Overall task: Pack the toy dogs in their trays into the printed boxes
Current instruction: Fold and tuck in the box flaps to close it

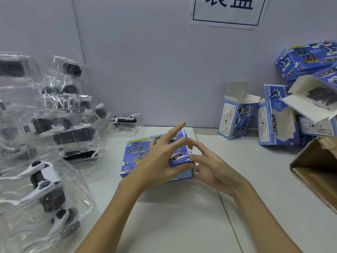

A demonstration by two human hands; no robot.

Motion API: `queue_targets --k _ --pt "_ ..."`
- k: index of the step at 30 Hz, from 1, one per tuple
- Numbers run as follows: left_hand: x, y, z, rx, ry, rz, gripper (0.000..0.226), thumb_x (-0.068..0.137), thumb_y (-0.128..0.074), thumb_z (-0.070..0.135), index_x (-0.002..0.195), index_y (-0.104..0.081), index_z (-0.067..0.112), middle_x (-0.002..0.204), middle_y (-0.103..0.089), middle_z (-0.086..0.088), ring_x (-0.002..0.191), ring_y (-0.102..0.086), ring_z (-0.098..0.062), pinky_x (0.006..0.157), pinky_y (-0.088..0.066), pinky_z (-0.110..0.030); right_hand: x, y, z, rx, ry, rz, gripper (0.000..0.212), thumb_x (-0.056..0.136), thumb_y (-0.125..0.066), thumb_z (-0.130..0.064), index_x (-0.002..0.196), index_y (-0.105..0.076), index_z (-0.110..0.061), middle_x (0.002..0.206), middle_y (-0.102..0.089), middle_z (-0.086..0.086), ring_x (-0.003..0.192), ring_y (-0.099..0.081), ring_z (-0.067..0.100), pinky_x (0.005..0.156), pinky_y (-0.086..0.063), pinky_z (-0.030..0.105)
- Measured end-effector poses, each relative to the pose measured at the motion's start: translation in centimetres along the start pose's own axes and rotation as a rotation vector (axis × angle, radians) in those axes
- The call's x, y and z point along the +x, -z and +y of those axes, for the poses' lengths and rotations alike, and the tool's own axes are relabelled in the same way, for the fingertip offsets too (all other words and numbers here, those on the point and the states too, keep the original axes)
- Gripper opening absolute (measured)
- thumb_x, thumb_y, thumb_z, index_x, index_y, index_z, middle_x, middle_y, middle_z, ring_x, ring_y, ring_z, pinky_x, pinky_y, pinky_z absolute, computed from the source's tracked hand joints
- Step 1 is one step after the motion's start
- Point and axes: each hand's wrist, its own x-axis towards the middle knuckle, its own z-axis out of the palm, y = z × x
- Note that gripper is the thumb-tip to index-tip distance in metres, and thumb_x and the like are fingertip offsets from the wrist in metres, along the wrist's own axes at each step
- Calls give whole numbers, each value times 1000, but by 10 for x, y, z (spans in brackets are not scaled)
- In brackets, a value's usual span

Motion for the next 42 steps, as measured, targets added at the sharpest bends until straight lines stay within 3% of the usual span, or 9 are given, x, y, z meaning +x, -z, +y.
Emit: queue_targets --k 3,6,12,18,22,25,30,38,42 --pt "0 -4 -5 101 117 -4 93 79 -77 69 155 -30 45 174 -5 5 146 -39 -11 121 -20 -42 -2 0 2 -15 6 -41 59 105 -60 -26 158 -34 -38 145 -61 18 131 -60 42 112 -47 60" --pt "3 -11 -7 287 186 -35 123 74 -68 82 166 -2 33 171 -20 1 159 -13 -17 123 -15 -41 0 -3 5 -16 12 -33 62 102 -64 -30 155 -34 -41 142 -63 20 131 -62 41 111 -48 59" --pt "1 -12 -6 369 105 1 105 78 -58 84 163 -21 34 157 -36 4 150 -26 -14 118 -19 -40 1 -1 7 -22 -52 -50 81 88 -77 -37 151 -27 -45 134 -68 20 126 -66 39 103 -56 49" --pt "-5 -10 2 300 43 158 77 78 -63 70 145 -45 37 148 -47 6 143 -40 -14 114 -27 -44 13 -13 8 228 37 132 47 103 -52 -55 146 -51 -35 129 -57 23 111 -53 43 106 -42 66" --pt "-9 -12 13 115 -65 183 92 73 -72 60 150 -39 21 144 -50 13 129 -49 -5 116 -28 -37 16 -15 7 412 40 190 54 106 -48 -52 149 -55 -20 144 -62 18 133 -60 38 108 -51 57" --pt "-7 -15 19 116 -86 187 95 78 -73 62 153 -39 15 150 -49 9 137 -45 -8 119 -27 -36 15 -14 7 401 39 244 61 105 -48 -54 142 -62 -7 140 -65 21 129 -63 39 96 -59 49" --pt "-7 -16 25 142 -67 165 79 82 -58 51 150 -45 12 158 -46 3 146 -38 -14 118 -33 -44 17 -17 9 288 152 370 58 100 -58 -48 136 -63 -2 133 -67 27 123 -66 42 100 -57 54" --pt "-10 -9 25 20 -16 205 78 81 -56 42 152 -42 13 144 -55 8 124 -32 17 111 -34 -29 16 -30 8 241 192 368 62 98 -58 -50 137 -59 -1 131 -67 27 121 -66 46 105 -52 63" --pt "-7 -5 23 35 -41 176 76 81 -48 38 151 -44 9 146 -56 2 128 -41 -2 111 -29 -21 16 -30 9 126 243 443 56 87 -68 -46 122 -63 -3 118 -72 25 102 -72 36 94 -58 52"
